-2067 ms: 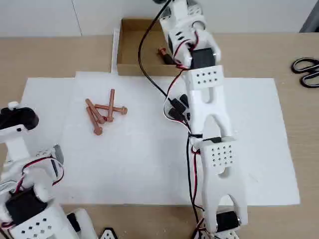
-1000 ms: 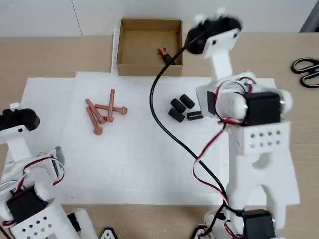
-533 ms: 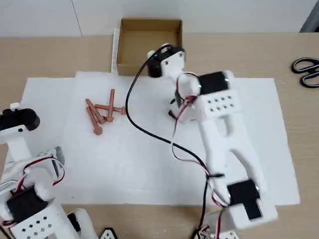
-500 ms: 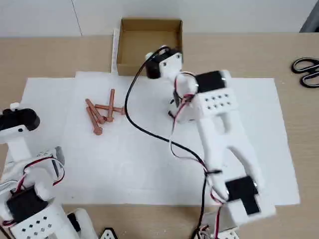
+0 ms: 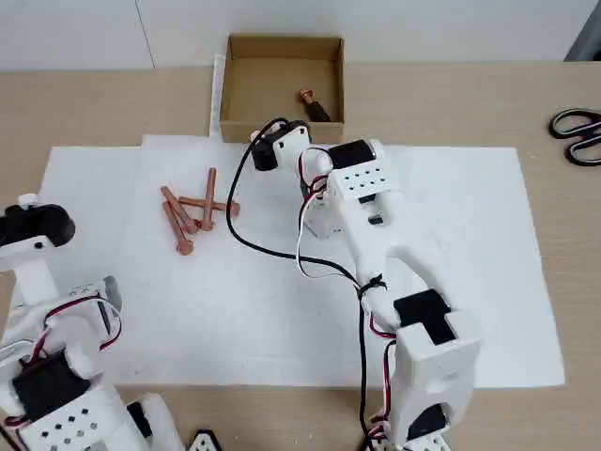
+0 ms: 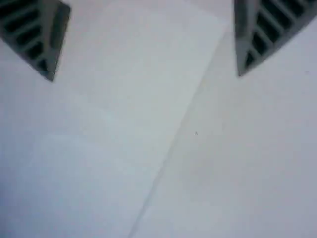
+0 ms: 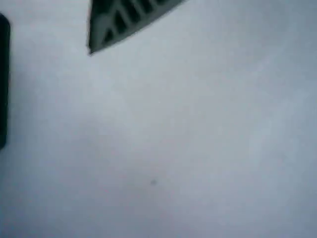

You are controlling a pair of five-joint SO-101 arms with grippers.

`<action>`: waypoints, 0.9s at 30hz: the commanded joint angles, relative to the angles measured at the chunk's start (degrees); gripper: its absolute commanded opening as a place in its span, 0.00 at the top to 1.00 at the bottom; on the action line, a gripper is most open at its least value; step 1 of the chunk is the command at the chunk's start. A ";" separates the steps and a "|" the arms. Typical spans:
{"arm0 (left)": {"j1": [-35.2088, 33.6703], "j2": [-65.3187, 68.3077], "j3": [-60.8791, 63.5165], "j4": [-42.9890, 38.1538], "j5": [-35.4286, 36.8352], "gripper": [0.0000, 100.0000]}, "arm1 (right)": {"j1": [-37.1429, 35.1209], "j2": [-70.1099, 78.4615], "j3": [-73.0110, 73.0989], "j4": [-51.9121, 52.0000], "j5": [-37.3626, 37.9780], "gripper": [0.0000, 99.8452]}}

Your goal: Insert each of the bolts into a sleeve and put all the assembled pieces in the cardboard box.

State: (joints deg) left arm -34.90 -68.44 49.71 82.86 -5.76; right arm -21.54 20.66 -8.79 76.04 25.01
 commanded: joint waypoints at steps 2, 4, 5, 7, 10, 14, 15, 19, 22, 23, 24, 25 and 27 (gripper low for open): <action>-0.35 -0.35 0.04 -1.23 -0.26 0.78 | 0.13 0.66 -0.53 -1.80 0.53 0.80; -0.35 -0.35 0.04 -1.23 -0.26 0.78 | 0.13 1.27 -0.53 -2.86 0.53 0.80; -0.35 -0.35 0.04 -1.23 -0.26 0.78 | 0.13 1.54 -0.53 -3.30 0.53 0.80; -0.35 -0.35 0.04 -1.23 -0.26 0.78 | 0.22 2.15 -0.53 -3.74 0.53 0.80; -0.35 -0.35 0.04 -1.23 -0.35 0.78 | 0.13 3.38 -0.53 -4.44 0.62 0.80; -0.35 -0.35 0.04 -1.23 -0.35 0.78 | 0.04 5.49 -0.62 -5.14 0.53 0.80; -0.35 -0.35 0.04 -1.23 -0.35 0.78 | -0.04 5.93 -0.62 -5.23 0.53 0.80; -0.35 -0.35 0.04 -1.23 -0.35 0.78 | -0.13 6.99 -0.62 -5.32 0.53 0.80; -0.35 -0.35 0.13 -1.41 -0.35 0.78 | -0.04 7.08 -0.62 -5.32 0.53 0.80; -0.35 -0.35 0.13 -1.41 -0.35 0.78 | -0.04 7.08 -0.62 -5.32 0.53 0.80; -0.35 -0.35 0.13 -1.41 -0.35 0.78 | -0.04 7.08 -0.62 -5.76 0.53 0.80; -0.35 -0.35 0.13 -1.41 -0.35 0.78 | -0.04 7.08 -0.62 -6.11 0.53 0.81; -0.35 -0.35 0.13 -1.41 -0.35 0.78 | -0.04 7.08 -0.53 -6.90 0.53 0.84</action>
State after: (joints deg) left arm -34.90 -68.44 49.71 82.77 -5.76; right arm -21.27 27.60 -8.88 70.24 25.10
